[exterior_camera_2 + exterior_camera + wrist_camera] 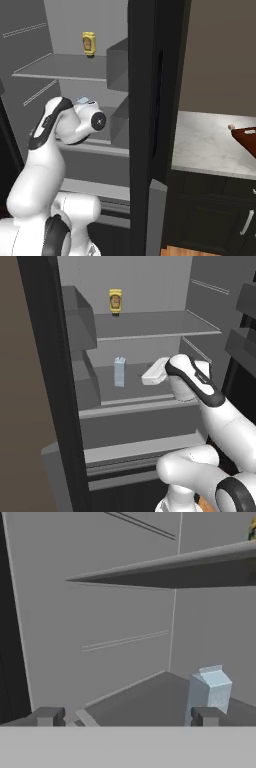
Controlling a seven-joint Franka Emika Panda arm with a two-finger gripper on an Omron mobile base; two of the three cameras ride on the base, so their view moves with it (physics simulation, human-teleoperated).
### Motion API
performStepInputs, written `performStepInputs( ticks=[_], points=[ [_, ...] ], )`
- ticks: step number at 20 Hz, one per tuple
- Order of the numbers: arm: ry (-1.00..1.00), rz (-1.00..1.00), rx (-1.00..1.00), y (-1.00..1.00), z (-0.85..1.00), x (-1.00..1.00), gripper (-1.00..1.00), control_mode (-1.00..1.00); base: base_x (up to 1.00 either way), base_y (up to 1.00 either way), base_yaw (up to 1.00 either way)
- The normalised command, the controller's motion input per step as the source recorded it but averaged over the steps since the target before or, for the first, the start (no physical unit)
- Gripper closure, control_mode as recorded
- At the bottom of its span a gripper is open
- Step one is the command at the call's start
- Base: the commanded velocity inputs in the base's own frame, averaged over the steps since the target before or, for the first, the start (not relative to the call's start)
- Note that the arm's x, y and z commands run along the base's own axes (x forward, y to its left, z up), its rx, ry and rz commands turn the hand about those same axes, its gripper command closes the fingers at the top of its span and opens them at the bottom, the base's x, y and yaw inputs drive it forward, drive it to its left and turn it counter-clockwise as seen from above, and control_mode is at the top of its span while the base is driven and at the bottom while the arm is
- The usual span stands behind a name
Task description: Take out the milk from the fridge and place it on the tray on the counter. Then take the sugar cube near the tray and place it in the tray.
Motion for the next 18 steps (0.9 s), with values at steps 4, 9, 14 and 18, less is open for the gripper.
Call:
performStepInputs(
  ticks=[4, 9, 14, 18],
  points=[
    [0.00, 0.02, 0.00, 0.00, 0.00, 0.28, -1.00, -1.00, 0.00, 0.00, 0.00],
    [0.00, 0.05, 0.01, 0.00, 0.00, 0.19, -1.00, -1.00, 0.00, 0.00, 0.00],
    [0.00, 0.05, 0.02, 0.00, -0.06, 0.25, -1.00, -1.00, 0.00, 0.00, 0.00],
    [0.00, 0.07, 0.04, 0.00, -0.12, 0.24, -1.00, -1.00, 0.00, 0.00, 0.00]
  ],
)
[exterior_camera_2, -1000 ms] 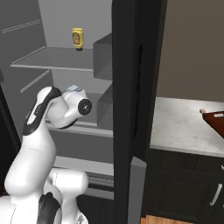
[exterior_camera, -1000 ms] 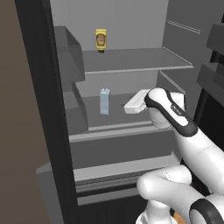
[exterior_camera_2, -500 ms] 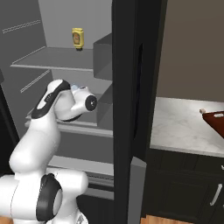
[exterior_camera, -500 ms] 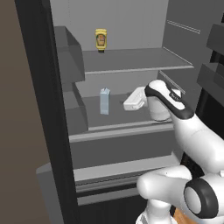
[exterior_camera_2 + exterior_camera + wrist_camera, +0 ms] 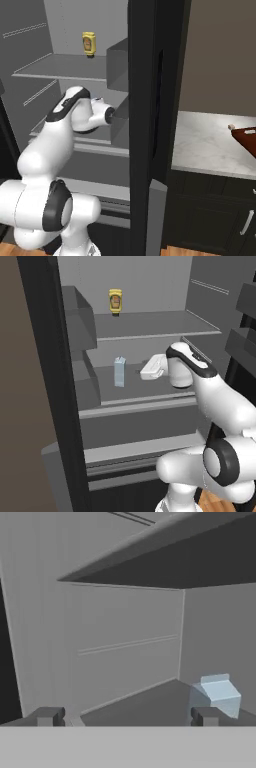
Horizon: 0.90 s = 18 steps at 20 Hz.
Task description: Take out the milk from the fridge and place it on the tray on the counter. Then take the sugar cube near the tray and place it in the tray.
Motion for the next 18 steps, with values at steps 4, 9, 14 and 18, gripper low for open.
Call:
performStepInputs(
  ticks=[4, 9, 14, 18],
  points=[
    [0.00, 0.09, 0.06, 0.00, -0.20, 0.19, -1.00, -1.00, 0.00, 0.00, 0.00],
    [0.00, 0.08, 0.03, 0.00, -0.20, 0.15, -1.00, -1.00, 0.00, 0.00, 0.00],
    [0.00, 0.05, 0.02, 0.00, 0.00, 0.28, -1.00, -1.00, 0.00, 0.00, 0.00],
    [0.00, 0.03, 0.01, 0.00, 0.00, 0.33, -1.00, -1.00, 0.00, 0.00, 0.00]
  ],
)
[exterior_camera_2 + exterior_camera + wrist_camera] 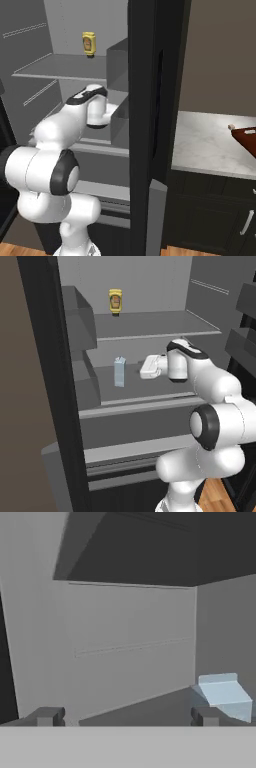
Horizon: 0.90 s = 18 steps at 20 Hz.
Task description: Take out the milk from the fridge and place it on the tray on the counter. Then take the sugar cube near the tray and place it in the tray.
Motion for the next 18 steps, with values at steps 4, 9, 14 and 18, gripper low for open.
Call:
performStepInputs(
  ticks=[4, 9, 14, 18],
  points=[
    [0.00, 0.01, 0.00, 0.00, -0.01, 0.27, -1.00, -1.00, 0.00, 0.00, 0.00],
    [0.00, 0.01, 0.00, 0.05, -0.14, 0.21, -1.00, -1.00, 0.00, 0.00, 0.00],
    [0.00, 0.01, 0.00, 0.04, -0.21, 0.19, -1.00, -1.00, 0.00, 0.00, 0.00],
    [0.00, 0.00, 0.00, 0.02, -0.05, 0.29, -1.00, -1.00, 0.00, 0.00, 0.00]
  ],
)
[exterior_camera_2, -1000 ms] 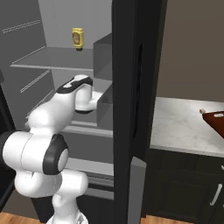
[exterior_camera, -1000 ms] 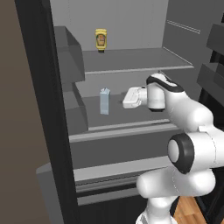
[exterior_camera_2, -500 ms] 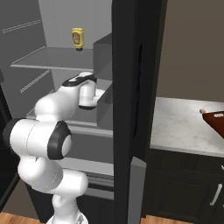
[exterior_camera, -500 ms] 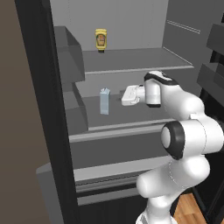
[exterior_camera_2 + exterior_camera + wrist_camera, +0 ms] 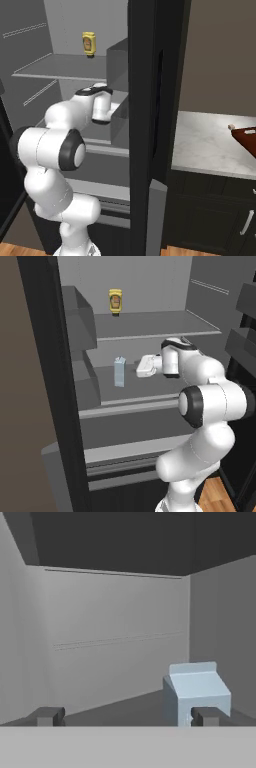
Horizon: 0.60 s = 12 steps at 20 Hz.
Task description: Take out the milk from the fridge and place it on the tray on the counter. Then take the sugar cube near the tray and place it in the tray.
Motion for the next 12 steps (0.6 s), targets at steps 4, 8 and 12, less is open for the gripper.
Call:
performStepInputs(
  ticks=[4, 8, 12],
  points=[
    [0.00, 0.00, 0.00, 0.02, 0.00, 0.34, -1.00, -1.00, 0.00, 0.00, 0.00],
    [0.00, 0.01, 0.00, 0.01, -0.09, 0.25, -1.00, -1.00, 0.00, 0.00, 0.00],
    [0.00, 0.02, 0.00, 0.08, -0.17, 0.16, -1.00, -1.00, 0.00, 0.00, 0.00]
  ],
)
